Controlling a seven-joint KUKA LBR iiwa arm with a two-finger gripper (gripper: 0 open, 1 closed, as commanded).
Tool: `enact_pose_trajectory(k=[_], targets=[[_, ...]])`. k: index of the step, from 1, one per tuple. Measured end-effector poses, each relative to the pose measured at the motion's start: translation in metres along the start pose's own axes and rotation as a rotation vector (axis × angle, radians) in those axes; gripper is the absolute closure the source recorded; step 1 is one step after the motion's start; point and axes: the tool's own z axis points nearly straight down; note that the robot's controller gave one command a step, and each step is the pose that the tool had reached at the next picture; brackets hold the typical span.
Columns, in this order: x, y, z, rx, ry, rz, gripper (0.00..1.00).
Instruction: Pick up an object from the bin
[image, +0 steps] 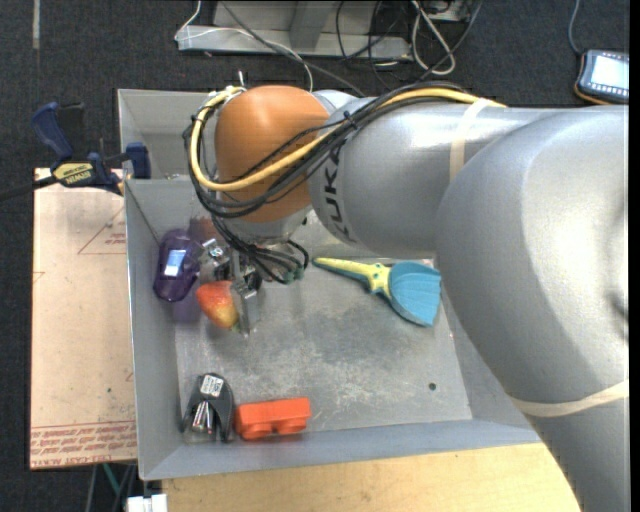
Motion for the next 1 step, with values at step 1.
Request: enact_pose_trajectory(k=[1], targets=[[-0.001,0.0004,-0.0137,-0.001,-0.007,0.002,1.0]])
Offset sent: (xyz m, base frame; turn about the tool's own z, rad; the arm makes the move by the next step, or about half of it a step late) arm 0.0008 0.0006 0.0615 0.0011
